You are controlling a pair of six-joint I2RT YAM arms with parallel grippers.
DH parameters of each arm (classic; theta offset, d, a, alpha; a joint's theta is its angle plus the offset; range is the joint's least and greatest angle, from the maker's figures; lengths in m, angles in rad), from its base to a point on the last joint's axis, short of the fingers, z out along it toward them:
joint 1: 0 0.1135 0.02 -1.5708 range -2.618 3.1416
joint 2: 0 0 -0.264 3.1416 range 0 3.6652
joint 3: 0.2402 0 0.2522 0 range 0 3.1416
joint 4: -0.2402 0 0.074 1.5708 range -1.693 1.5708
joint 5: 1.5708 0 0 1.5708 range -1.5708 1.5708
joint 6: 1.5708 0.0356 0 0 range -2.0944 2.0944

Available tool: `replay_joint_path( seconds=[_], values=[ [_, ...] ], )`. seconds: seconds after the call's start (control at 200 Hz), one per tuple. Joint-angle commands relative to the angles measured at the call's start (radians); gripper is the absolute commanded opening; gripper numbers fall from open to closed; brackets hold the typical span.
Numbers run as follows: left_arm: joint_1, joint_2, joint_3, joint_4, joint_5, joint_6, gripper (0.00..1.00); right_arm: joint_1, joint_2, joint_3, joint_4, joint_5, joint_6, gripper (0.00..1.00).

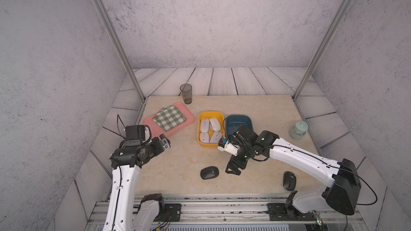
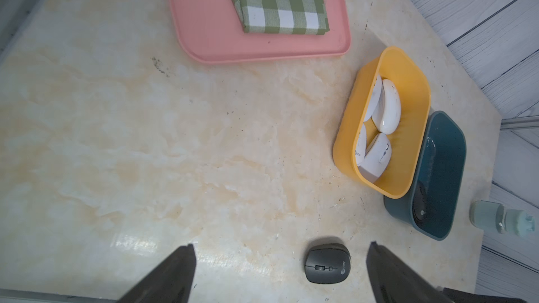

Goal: Place the mice by color into the storage box
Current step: Adjust the mouse at the center of the board, then pick up the mouse from the center of the board.

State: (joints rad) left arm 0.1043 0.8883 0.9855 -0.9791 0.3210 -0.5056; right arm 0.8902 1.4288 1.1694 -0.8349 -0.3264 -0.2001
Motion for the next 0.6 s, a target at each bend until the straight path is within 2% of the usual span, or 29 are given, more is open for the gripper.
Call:
replay_joint_path(
  seconds=[0.0,0.15,0.315,0.485,0.595],
  values=[
    [0.022,-0.009,-0.035,0.049,0.081,-0.012,0.98,0.032,0.04,-0.02,0.047,0.009,-0.194,0.99],
    [0.03,-0.023,-0.07,0.072,0.059,-0.002,0.98,0.083,0.13,-0.001,0.096,0.035,-0.269,0.98],
    [0.036,-0.038,-0.082,0.073,0.048,0.01,0.98,0.142,0.269,0.047,0.131,0.119,-0.309,0.99],
    [0.037,-0.037,-0.087,0.064,0.044,0.016,0.98,0.164,0.367,0.101,0.181,0.173,-0.319,0.99],
    [0.038,-0.041,-0.1,0.07,0.044,0.016,0.98,0.17,0.392,0.12,0.212,0.164,-0.328,0.99]
  ],
)
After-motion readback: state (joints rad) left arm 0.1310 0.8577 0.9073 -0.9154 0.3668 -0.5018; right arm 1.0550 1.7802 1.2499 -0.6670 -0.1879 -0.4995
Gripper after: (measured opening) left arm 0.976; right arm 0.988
